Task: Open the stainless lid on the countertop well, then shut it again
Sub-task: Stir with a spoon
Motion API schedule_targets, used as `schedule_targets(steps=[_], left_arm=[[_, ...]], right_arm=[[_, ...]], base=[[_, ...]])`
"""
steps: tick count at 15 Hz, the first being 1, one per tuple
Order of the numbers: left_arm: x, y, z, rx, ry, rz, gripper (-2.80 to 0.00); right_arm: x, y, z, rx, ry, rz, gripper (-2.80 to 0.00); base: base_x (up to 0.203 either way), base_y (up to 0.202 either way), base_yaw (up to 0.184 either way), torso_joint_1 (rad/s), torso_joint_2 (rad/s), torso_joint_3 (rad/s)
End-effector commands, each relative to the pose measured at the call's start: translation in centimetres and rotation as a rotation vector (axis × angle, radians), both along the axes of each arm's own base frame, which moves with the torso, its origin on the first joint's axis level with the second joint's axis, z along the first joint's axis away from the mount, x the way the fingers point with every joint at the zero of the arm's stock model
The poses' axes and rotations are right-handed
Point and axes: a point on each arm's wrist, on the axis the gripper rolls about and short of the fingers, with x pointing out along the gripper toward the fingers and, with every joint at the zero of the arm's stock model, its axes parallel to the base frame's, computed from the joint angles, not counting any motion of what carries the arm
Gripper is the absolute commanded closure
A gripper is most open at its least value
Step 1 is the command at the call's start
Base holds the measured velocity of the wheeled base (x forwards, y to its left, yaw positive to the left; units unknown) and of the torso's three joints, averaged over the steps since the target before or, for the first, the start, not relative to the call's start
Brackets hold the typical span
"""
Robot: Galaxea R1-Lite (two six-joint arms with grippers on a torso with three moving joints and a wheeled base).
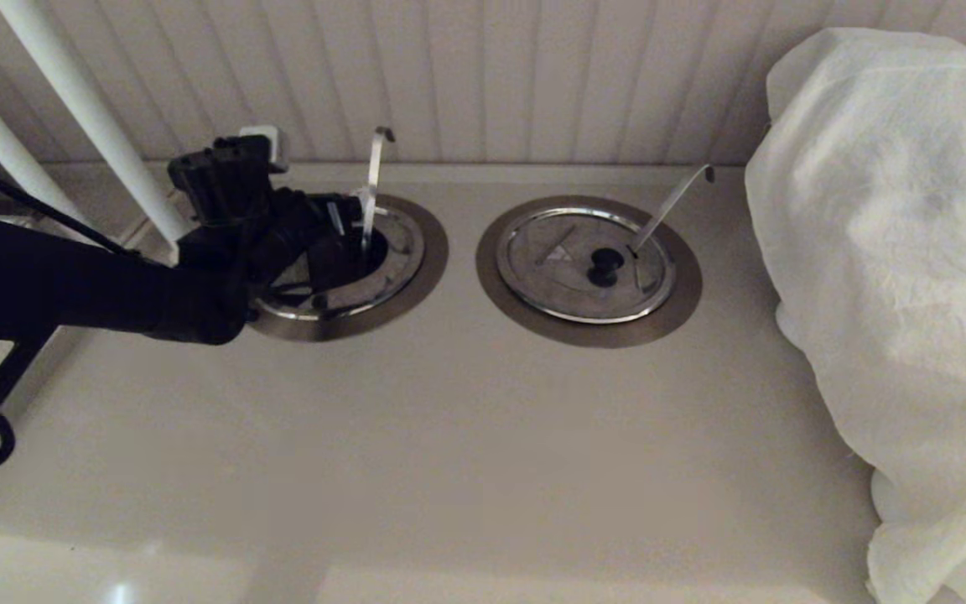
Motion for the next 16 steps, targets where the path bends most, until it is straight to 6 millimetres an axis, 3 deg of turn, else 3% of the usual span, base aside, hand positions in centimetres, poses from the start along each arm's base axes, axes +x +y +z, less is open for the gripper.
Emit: schedule_targets(steps=[1,6,16], left_arm=[[2.9,-2.0,-2.6,-0.036,-0.009,0.036,-2.80],[7.8,-4.0,-7.6,-0.082,-0.037,0.093,-2.80],[8.9,-3.8,-8.6,-0.097,-0.063,0.135,-2.80]], right_arm=[[0.0,0.0,0.0,0.000,0.000,0.000,-2.80],[0.0,0.0,0.0,0.000,0.000,0.000,-2.80],[0.0,0.0,0.0,0.000,0.000,0.000,-2.80]], base=[[0.000,0.000,0.000,0.000,0.00,0.000],[0.000,0.000,0.000,0.000,0.00,0.000],[0.000,0.000,0.000,0.000,0.00,0.000]])
